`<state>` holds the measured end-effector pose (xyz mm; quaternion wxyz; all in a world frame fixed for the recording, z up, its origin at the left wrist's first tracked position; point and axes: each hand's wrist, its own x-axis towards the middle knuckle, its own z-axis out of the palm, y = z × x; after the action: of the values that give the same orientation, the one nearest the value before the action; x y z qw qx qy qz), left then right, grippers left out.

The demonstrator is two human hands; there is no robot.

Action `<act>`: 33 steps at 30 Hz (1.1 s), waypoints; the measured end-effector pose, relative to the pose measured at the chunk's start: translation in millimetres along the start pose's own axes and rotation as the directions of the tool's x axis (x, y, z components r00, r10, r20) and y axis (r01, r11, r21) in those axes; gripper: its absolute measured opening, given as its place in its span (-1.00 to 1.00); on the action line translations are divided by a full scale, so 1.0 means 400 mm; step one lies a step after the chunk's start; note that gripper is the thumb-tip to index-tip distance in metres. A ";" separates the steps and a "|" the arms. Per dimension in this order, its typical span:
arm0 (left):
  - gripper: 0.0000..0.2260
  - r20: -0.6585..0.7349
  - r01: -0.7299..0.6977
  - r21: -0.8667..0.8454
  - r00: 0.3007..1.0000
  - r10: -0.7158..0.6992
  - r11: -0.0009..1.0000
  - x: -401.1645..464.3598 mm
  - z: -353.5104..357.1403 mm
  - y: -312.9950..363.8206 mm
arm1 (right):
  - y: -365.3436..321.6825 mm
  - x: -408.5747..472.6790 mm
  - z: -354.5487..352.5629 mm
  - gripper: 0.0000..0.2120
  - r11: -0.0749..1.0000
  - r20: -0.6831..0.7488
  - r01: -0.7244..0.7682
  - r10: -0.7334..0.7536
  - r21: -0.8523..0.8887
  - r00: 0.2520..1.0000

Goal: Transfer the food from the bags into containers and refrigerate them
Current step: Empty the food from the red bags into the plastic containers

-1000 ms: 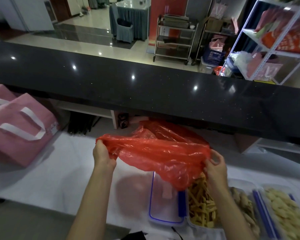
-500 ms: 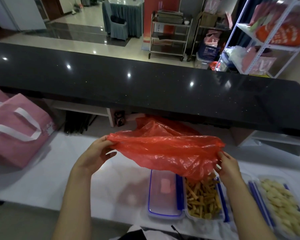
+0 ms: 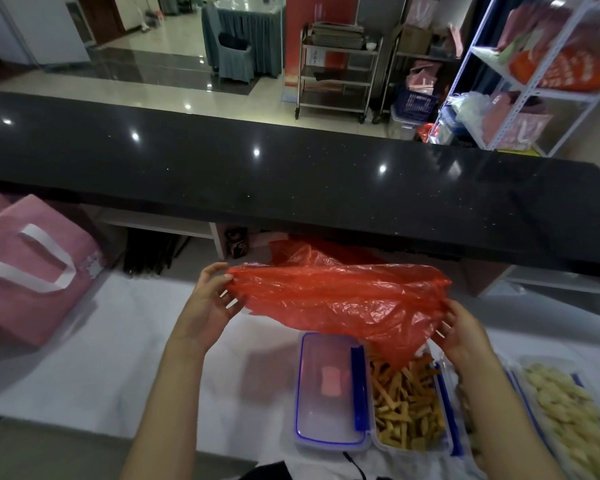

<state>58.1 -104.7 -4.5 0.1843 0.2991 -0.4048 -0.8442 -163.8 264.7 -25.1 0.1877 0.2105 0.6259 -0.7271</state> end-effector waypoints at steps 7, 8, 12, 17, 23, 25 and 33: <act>-0.78 -0.137 0.123 -0.007 0.983 -0.123 0.992 0.122 0.046 -0.029 | -0.025 0.022 0.029 -0.72 0.972 -0.035 0.182 -0.189 -0.149 0.981; -0.76 -0.148 0.123 -0.006 0.981 -0.122 0.992 0.141 0.055 -0.036 | -0.028 0.030 0.037 -0.69 0.962 -0.036 0.208 -0.217 -0.177 0.975; -0.76 -0.209 0.124 -0.002 0.970 -0.121 0.992 0.217 0.075 -0.056 | -0.038 0.083 0.074 -0.79 0.880 0.072 0.293 -0.288 -0.373 0.955; -0.91 -0.334 0.149 0.175 0.939 -0.084 0.973 0.300 0.078 -0.108 | 0.007 0.192 0.118 -0.04 0.489 0.250 0.226 -0.016 -0.842 0.968; -0.91 -0.444 0.204 0.573 0.891 0.091 0.794 0.354 -0.024 -0.187 | 0.157 0.393 0.091 0.05 0.124 0.168 0.153 0.114 -0.980 0.979; -0.93 -0.445 0.222 0.642 0.888 0.120 0.734 0.353 -0.047 -0.206 | 0.200 0.448 0.066 0.03 0.083 0.183 0.172 0.148 -0.982 0.972; -0.90 -0.479 0.290 0.494 0.878 -0.021 0.820 0.378 -0.065 -0.213 | 0.151 0.421 0.082 -0.14 -0.052 0.090 0.097 0.132 -0.994 0.987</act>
<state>-44.6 -151.8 -138.6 0.1077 0.5603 -0.5496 -0.6103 -275.2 221.8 -162.2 0.3396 -0.0417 0.9379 -0.0577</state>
